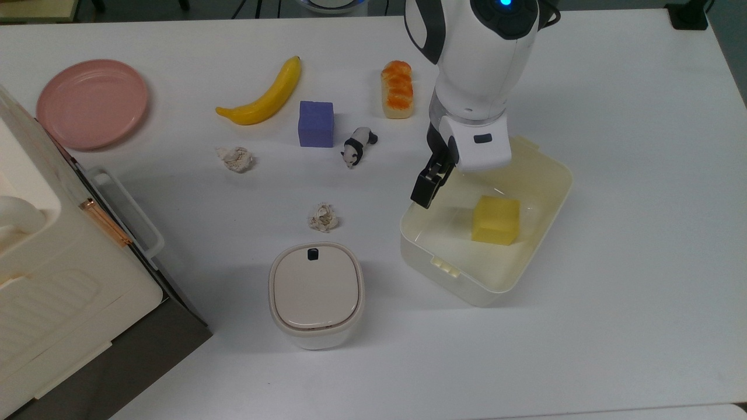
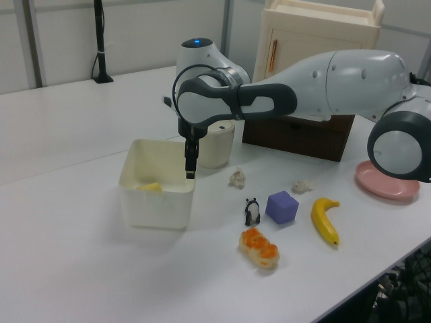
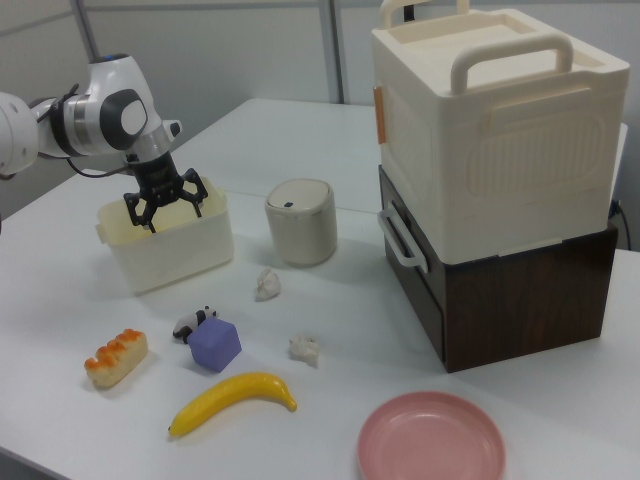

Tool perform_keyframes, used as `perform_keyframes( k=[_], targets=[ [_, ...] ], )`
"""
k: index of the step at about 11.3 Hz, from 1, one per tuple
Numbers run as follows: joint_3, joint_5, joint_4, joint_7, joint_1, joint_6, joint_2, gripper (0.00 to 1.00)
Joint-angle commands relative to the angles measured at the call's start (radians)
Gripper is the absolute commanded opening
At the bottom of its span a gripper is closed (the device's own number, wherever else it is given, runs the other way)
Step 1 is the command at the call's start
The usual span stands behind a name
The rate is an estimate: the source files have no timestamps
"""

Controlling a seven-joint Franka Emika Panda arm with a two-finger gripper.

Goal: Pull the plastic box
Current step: 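Hook the box rim with the gripper and pull it toward the arm base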

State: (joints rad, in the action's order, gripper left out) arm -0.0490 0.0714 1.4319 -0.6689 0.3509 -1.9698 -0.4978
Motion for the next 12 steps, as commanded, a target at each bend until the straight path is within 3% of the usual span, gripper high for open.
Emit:
perform_keyframes(
  k=[1, 3, 8, 10, 12],
  targets=[
    [-0.015, 0.016, 0.013, -0.105, 0.0, 0.103, 0.018, 1.0],
    [-0.038, 0.01, 0.015, -0.127, -0.001, 0.134, 0.036, 1.0],
    [-0.04, 0.001, 0.051, -0.17, -0.036, 0.222, 0.108, 1.0],
    [-0.038, -0.019, 0.048, -0.106, -0.035, 0.207, 0.114, 1.0],
    [-0.037, -0.058, 0.038, 0.065, -0.033, 0.132, 0.133, 1.0]
  ],
)
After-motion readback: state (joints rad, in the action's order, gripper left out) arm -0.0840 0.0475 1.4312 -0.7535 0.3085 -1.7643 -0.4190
